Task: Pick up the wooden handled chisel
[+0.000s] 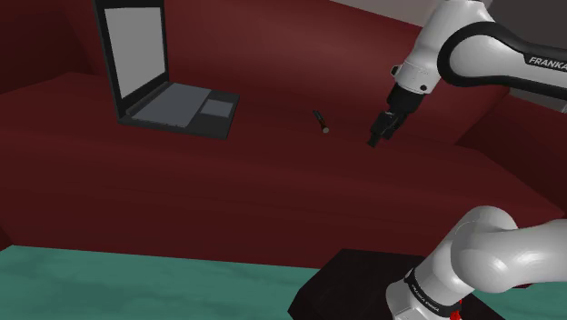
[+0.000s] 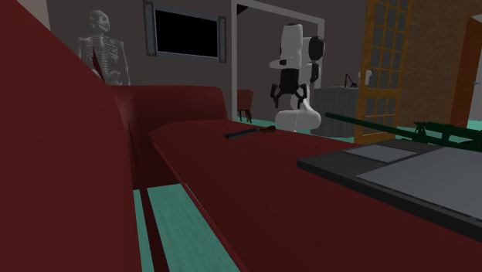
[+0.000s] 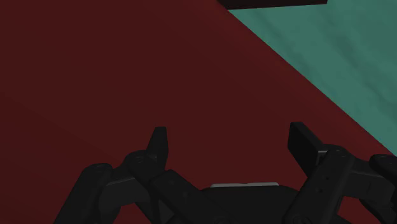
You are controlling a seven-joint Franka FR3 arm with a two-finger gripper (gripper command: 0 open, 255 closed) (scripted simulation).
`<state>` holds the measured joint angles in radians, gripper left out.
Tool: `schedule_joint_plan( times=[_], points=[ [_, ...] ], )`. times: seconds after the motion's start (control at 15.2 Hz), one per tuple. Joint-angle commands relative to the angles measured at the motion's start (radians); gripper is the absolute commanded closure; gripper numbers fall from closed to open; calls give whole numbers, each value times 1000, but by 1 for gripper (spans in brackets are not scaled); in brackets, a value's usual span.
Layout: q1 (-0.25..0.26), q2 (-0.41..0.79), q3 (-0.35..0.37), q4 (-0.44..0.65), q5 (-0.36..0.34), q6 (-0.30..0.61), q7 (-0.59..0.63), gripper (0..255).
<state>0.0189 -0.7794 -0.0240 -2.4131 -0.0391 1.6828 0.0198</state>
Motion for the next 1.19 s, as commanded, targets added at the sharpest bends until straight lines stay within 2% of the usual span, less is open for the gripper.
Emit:
schedule_joint_plan(
  times=[0.0, 0.53, 1.12],
  points=[
    [0, 0, 0, 0, 0, 0, 0, 0],
    [-46, 376, -12, 271, 56, 51, 147, 0],
    [-93, 772, -59, 656, 134, 4, 281, 0]
  ],
)
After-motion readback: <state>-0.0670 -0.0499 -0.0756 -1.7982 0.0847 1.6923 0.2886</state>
